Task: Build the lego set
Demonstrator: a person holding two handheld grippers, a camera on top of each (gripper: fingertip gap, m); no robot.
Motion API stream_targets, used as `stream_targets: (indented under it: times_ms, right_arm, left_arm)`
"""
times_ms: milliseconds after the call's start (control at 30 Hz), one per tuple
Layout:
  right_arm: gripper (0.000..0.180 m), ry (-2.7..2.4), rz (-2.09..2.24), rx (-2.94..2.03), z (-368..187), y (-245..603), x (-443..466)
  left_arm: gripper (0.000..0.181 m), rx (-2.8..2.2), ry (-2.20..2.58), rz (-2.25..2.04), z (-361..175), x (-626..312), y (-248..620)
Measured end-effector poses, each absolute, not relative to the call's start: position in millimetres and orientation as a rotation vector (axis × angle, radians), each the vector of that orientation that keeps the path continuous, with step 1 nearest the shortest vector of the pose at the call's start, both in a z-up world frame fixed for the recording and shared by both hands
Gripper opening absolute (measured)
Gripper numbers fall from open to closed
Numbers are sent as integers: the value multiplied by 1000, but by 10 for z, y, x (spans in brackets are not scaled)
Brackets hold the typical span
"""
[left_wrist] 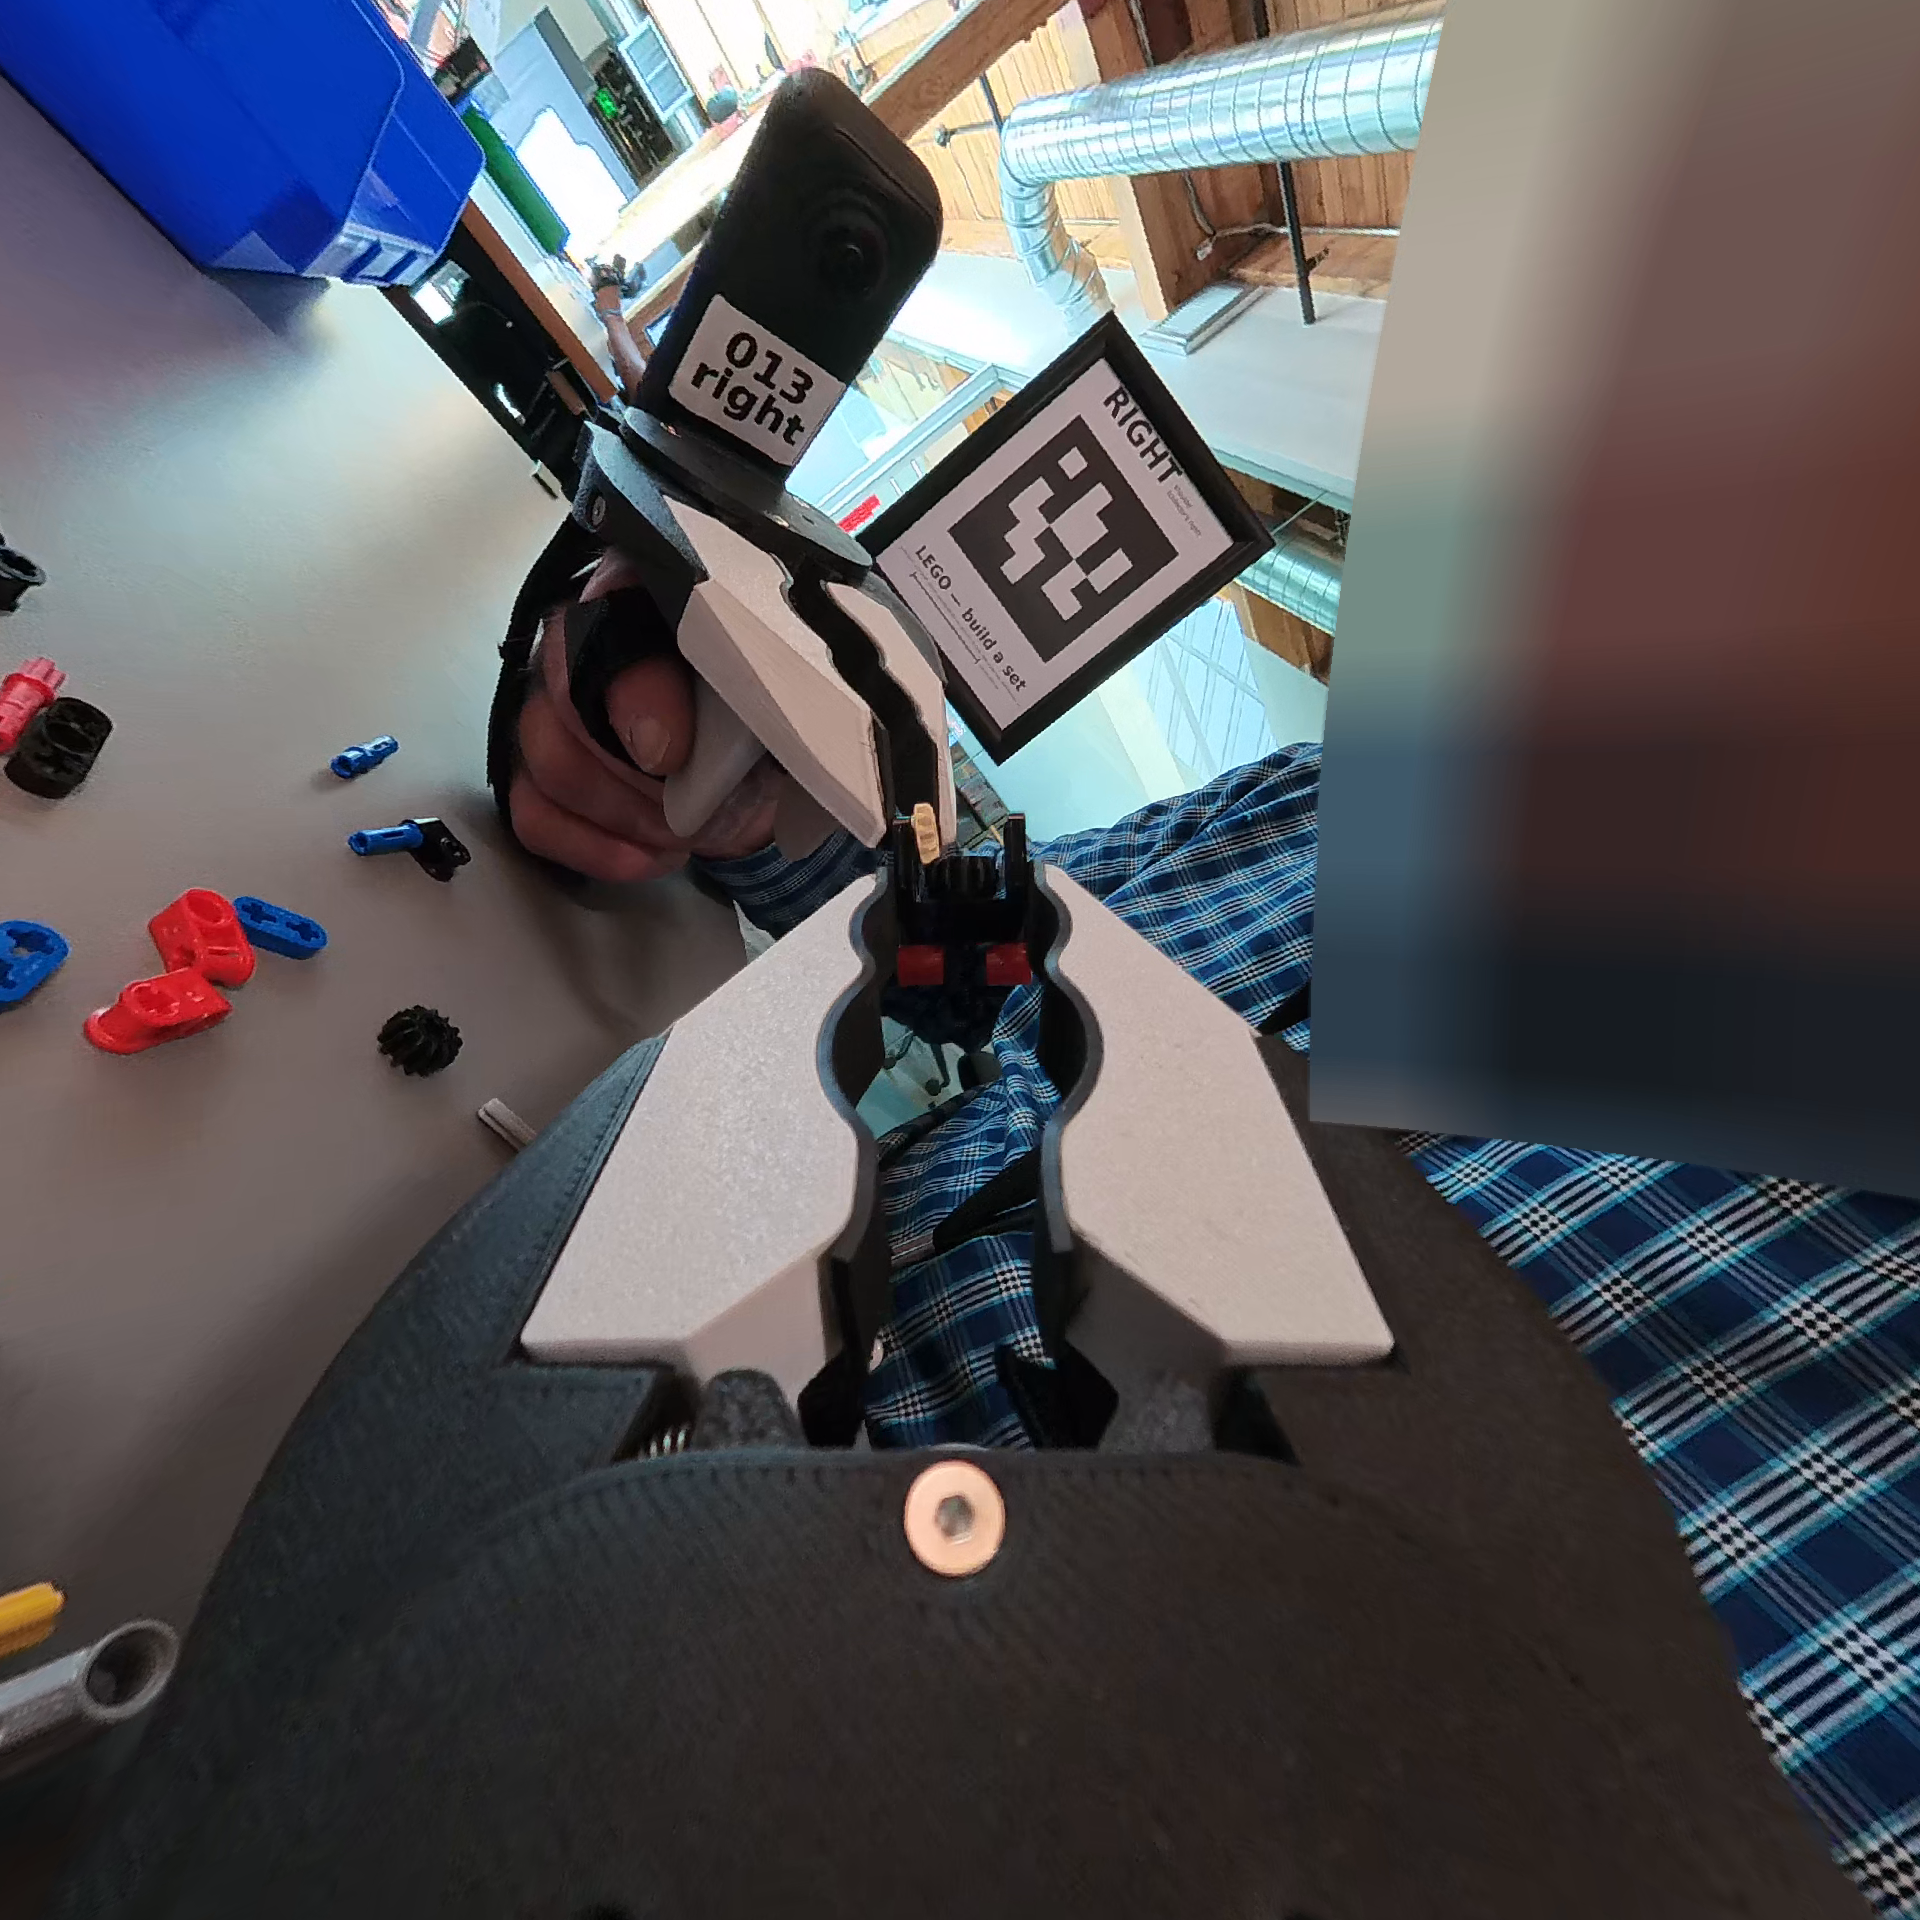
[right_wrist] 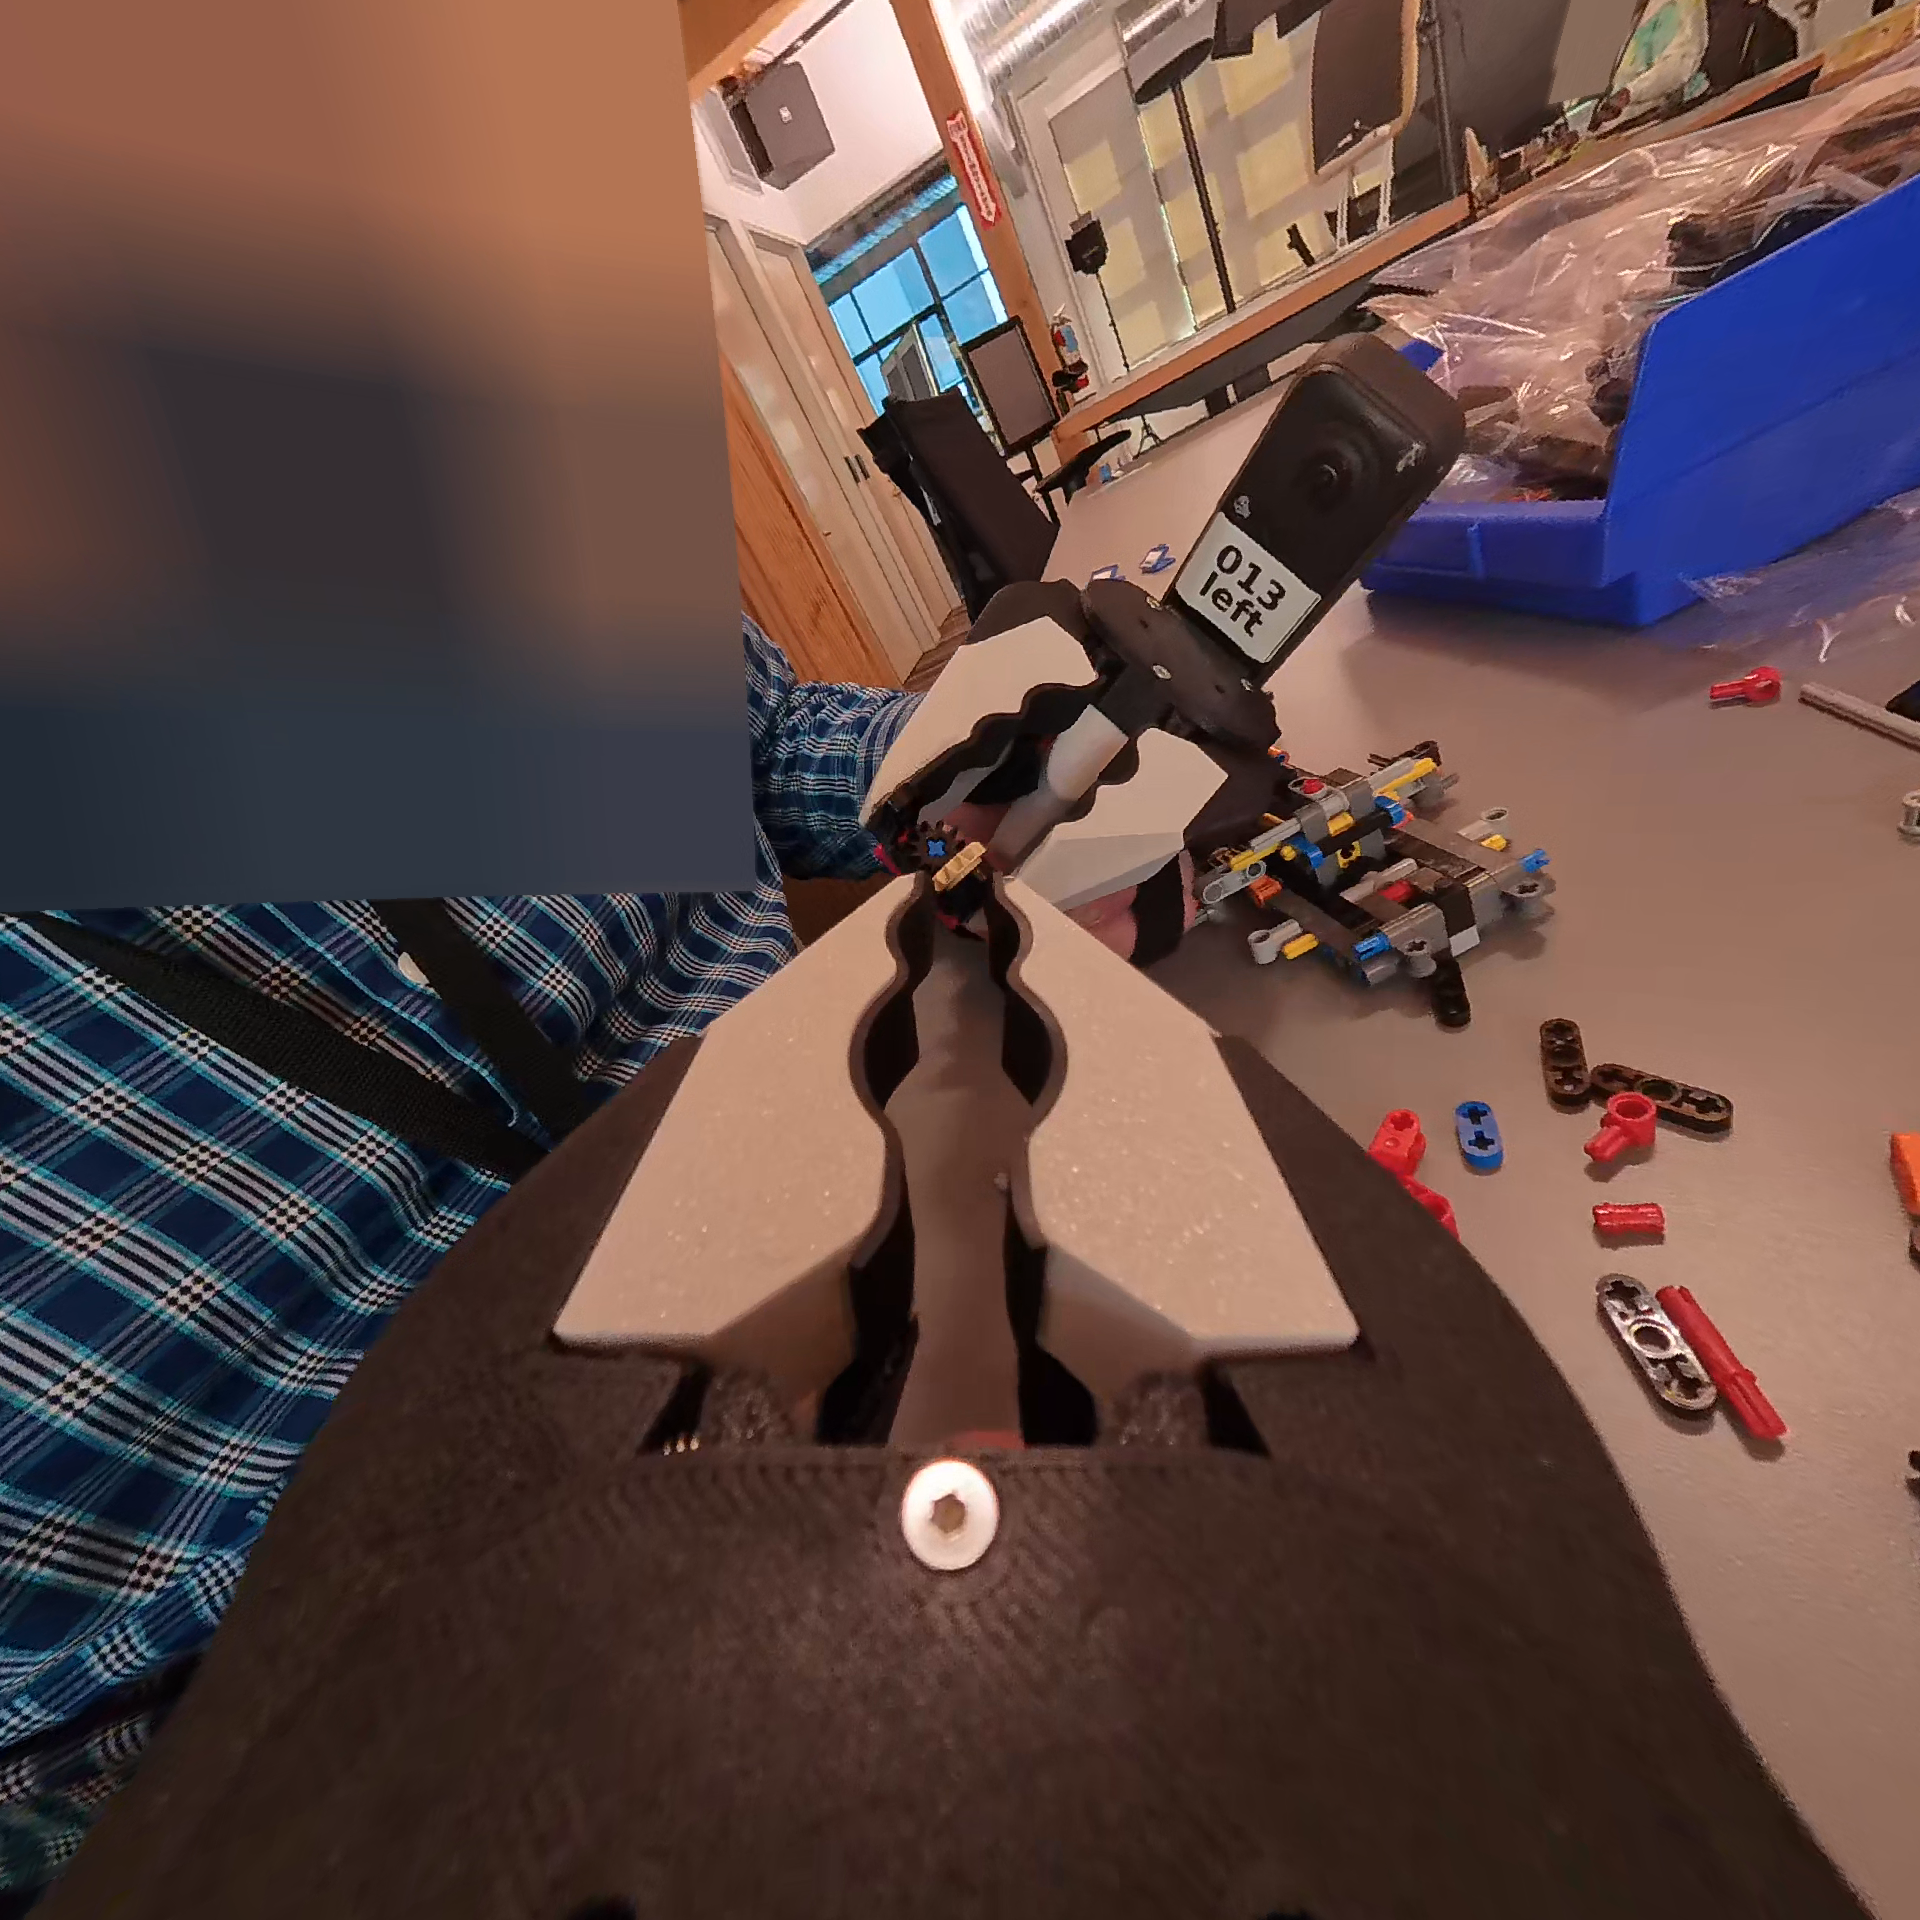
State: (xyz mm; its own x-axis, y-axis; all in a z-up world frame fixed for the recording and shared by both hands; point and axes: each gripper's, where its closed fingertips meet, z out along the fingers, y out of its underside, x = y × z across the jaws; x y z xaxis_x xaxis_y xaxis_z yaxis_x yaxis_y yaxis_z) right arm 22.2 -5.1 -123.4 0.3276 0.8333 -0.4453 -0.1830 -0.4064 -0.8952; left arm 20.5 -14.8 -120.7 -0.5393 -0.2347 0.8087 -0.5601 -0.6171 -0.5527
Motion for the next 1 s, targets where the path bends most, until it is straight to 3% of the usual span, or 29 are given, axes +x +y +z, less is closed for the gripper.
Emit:
stream_targets:
  times_ms: [33,1000]
  right_arm:
    - [7,-606,1280,-1594,-1235,-55,221]
    - [5,-641,1330,-1598,-1250,-124,200]
  left_arm:
    - [23,1379,-1262,2261,-1210,204,-153]
    - [23,1382,-1508,2269,-1255,184,-238]
